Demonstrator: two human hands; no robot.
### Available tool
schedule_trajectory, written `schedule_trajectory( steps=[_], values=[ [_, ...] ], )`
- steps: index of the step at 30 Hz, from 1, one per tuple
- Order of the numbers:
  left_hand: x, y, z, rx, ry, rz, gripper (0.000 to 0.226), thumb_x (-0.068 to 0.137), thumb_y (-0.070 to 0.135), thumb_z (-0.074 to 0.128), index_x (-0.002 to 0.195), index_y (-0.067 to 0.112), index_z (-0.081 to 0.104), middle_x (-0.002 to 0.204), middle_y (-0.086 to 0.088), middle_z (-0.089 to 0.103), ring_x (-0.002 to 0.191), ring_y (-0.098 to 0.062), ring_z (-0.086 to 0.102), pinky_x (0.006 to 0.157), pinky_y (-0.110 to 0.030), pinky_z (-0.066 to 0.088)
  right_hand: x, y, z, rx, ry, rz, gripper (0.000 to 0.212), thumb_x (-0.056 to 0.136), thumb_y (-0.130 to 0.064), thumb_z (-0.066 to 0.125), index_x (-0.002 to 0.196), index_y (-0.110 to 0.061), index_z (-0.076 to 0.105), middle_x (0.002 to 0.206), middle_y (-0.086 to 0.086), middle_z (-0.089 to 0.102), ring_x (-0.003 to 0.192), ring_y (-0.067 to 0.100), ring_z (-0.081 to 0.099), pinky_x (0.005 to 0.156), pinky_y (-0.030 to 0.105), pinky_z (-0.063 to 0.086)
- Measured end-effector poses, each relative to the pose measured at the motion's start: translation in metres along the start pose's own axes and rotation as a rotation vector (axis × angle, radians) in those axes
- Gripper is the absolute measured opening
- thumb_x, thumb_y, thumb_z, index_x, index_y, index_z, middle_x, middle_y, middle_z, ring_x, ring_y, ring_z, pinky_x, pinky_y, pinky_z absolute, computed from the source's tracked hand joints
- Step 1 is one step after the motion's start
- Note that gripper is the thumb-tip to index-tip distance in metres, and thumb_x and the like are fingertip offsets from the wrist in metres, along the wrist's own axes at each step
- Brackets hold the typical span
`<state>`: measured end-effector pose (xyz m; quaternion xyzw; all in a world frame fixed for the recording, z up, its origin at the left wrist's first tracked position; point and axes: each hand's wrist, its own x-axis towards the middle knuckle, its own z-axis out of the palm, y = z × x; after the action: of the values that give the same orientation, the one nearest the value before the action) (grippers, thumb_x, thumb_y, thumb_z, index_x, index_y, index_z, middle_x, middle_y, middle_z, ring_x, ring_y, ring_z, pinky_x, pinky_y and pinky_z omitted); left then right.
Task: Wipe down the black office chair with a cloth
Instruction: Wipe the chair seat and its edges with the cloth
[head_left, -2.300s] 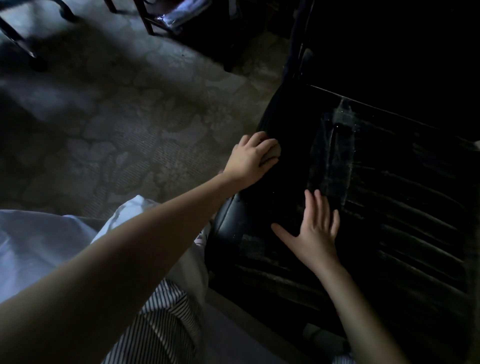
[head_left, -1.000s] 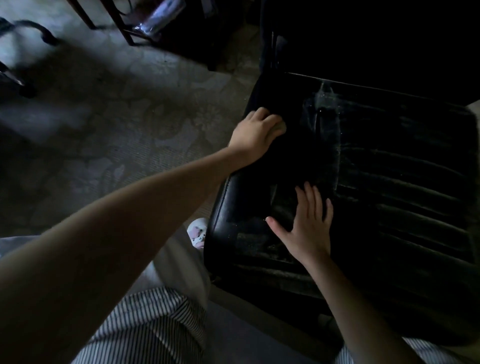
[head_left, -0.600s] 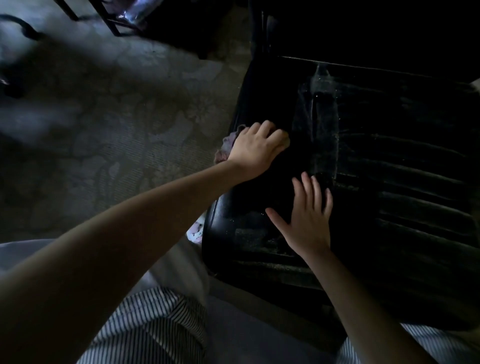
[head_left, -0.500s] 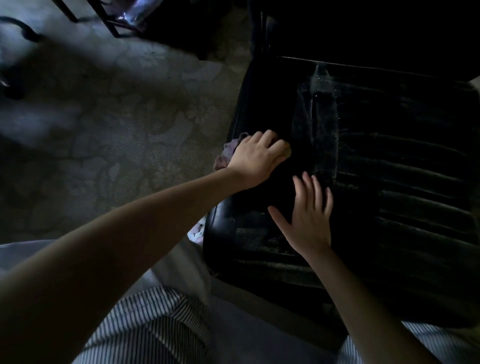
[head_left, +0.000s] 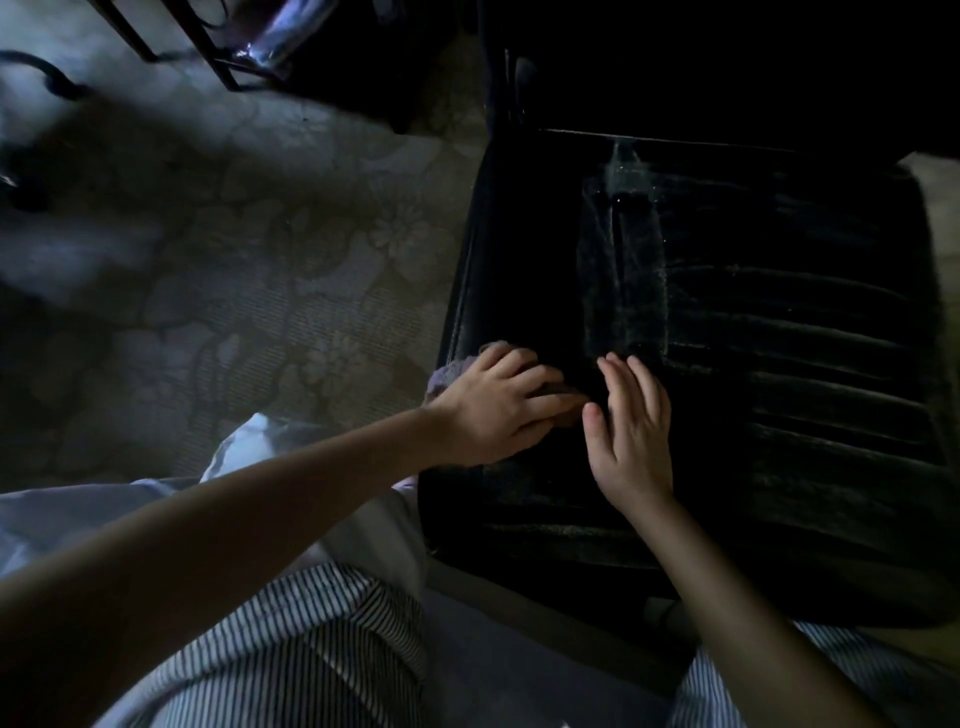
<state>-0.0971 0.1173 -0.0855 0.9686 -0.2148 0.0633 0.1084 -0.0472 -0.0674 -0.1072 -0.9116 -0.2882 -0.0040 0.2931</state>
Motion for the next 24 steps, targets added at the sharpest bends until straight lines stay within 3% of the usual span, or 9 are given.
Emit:
schedule_trajectory(
  steps=[3, 8, 10, 14, 17, 20, 24],
  values=[
    [0.003, -0.015, 0.005, 0.068, 0.017, 0.161, 0.038, 0.098, 0.039, 0.034, 0.126, 0.025, 0.056, 0.115, -0.006, 0.061, 0.105, -0.025, 0.048, 0.095, -0.044, 0.040, -0.002, 0.001, -0.001, -0.059, 0.029, -0.004, 0.050, 0.094, -0.032, 0.036, 0.128, 0.000, 0.052, 0.133, 0.013, 0.054, 0.133, 0.023, 0.030, 0.109, 0.044, 0.020],
    [0.014, -0.017, 0.009, -0.001, 0.080, 0.152, 0.034, 0.098, 0.033, 0.038, 0.117, 0.019, 0.063, 0.098, -0.013, 0.062, 0.078, -0.026, 0.058, 0.062, -0.036, 0.051, 0.003, 0.001, -0.006, -0.085, 0.062, 0.085, 0.047, 0.091, -0.033, 0.037, 0.124, -0.005, 0.057, 0.132, 0.009, 0.056, 0.133, 0.022, 0.029, 0.108, 0.050, 0.018],
    [0.021, -0.022, 0.007, -0.040, 0.121, 0.062, 0.030, 0.094, 0.031, 0.043, 0.120, 0.020, 0.054, 0.094, -0.014, 0.060, 0.076, -0.028, 0.058, 0.060, -0.037, 0.053, 0.006, 0.007, -0.012, -0.118, 0.066, 0.100, 0.048, 0.091, -0.033, 0.036, 0.123, -0.005, 0.057, 0.133, 0.010, 0.055, 0.133, 0.023, 0.028, 0.108, 0.051, 0.018],
    [0.054, -0.051, -0.004, -0.046, 0.207, -0.362, 0.037, 0.090, 0.033, 0.041, 0.122, 0.017, 0.048, 0.094, -0.019, 0.057, 0.079, -0.037, 0.058, 0.064, -0.040, 0.054, 0.010, 0.021, -0.019, -0.216, -0.007, 0.143, 0.056, 0.091, -0.038, 0.030, 0.130, -0.005, 0.053, 0.140, 0.010, 0.048, 0.137, 0.025, 0.026, 0.111, 0.050, 0.014],
    [0.086, -0.078, -0.012, 0.031, 0.093, -0.574, 0.050, 0.093, 0.037, 0.034, 0.135, 0.012, 0.045, 0.113, -0.021, 0.053, 0.099, -0.039, 0.053, 0.077, -0.044, 0.049, 0.007, 0.026, -0.018, -0.275, -0.102, 0.131, 0.062, 0.092, -0.041, 0.021, 0.140, -0.009, 0.042, 0.150, 0.006, 0.035, 0.142, 0.020, 0.020, 0.114, 0.039, 0.004],
    [0.107, -0.092, -0.009, 0.032, -0.018, -0.688, 0.045, 0.099, 0.033, 0.034, 0.140, 0.013, 0.034, 0.127, -0.017, 0.044, 0.113, -0.035, 0.044, 0.089, -0.043, 0.039, 0.008, 0.026, -0.016, -0.287, -0.128, 0.134, 0.063, 0.093, -0.042, 0.016, 0.143, -0.011, 0.037, 0.153, 0.005, 0.029, 0.143, 0.017, 0.018, 0.115, 0.030, -0.003],
    [0.111, -0.083, 0.002, 0.104, -0.001, -0.696, 0.039, 0.100, 0.032, 0.031, 0.131, 0.012, 0.041, 0.124, -0.015, 0.045, 0.109, -0.033, 0.045, 0.087, -0.043, 0.040, 0.008, 0.025, -0.014, -0.264, -0.092, 0.140, 0.059, 0.095, -0.039, 0.021, 0.140, -0.009, 0.042, 0.150, 0.007, 0.034, 0.141, 0.019, 0.023, 0.115, 0.029, -0.001]
  ],
)
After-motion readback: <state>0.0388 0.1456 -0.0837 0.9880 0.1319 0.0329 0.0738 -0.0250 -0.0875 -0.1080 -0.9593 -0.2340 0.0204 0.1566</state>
